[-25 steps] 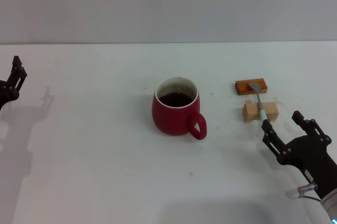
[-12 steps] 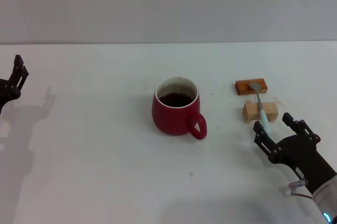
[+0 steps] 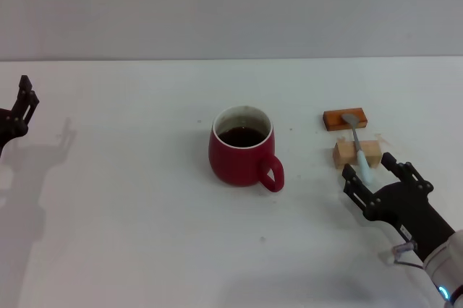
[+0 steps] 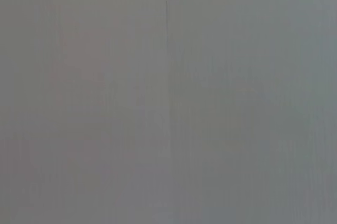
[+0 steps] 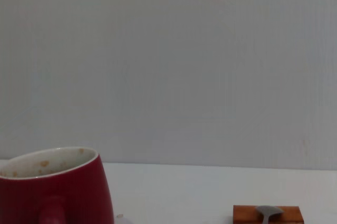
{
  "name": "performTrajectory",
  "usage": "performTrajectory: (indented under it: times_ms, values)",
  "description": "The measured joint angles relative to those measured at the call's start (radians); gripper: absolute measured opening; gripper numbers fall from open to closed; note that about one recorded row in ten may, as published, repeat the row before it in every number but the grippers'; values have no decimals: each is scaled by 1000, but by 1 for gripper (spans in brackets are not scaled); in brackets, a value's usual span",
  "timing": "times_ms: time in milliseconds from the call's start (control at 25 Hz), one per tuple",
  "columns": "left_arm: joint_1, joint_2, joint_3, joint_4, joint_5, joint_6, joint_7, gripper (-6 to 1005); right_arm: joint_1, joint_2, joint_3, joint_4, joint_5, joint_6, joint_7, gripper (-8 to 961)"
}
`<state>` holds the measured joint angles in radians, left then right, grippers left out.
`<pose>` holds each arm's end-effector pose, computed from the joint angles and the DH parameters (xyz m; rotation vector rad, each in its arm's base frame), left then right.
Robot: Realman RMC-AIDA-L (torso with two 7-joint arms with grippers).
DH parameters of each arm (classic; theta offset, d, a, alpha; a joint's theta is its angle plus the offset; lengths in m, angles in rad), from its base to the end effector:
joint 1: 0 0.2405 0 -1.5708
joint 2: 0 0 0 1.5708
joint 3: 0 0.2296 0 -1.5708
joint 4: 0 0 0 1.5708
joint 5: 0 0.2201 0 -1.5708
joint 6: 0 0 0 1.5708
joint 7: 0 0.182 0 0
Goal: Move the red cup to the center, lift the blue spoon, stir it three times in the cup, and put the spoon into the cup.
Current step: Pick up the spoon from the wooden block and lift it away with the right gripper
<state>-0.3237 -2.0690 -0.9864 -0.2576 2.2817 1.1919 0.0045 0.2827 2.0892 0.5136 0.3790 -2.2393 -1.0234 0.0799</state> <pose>-0.3325 0.3444 0.0181 -1.4239 -0.5104 -0.6183 0.2911 0.3005 -0.1043 -1.8955 0.6752 0.6481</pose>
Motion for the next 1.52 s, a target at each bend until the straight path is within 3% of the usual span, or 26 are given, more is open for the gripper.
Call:
performTrajectory:
  times_ms: [1160, 1520]
  values:
    - [-4, 1, 0, 5, -4, -2, -2, 842, 28, -2, -6, 0, 29, 60, 8, 738]
    - [-5, 1, 0, 7, -4, -2, -2, 842, 31, -2, -9, 0, 29, 67, 10, 673]
